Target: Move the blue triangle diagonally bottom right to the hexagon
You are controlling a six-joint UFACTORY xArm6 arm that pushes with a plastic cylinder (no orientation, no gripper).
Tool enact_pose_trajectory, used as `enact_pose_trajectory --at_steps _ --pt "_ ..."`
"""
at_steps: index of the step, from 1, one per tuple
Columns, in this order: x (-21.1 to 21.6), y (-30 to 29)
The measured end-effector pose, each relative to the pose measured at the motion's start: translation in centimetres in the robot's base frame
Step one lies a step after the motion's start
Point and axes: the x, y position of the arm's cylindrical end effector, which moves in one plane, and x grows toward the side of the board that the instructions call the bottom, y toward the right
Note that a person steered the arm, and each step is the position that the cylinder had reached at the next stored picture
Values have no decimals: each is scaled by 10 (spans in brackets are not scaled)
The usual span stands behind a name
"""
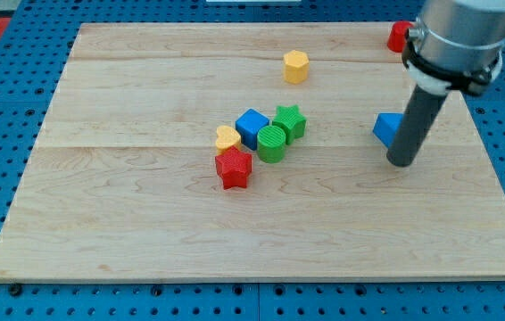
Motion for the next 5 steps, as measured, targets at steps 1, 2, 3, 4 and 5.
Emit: enact_pose_trajectory --at_steps 1,2,3,4,5 --pt "-24 -20" --pt "-36 -20" --pt "-36 25" --pt "-36 45" --pt "-36 45"
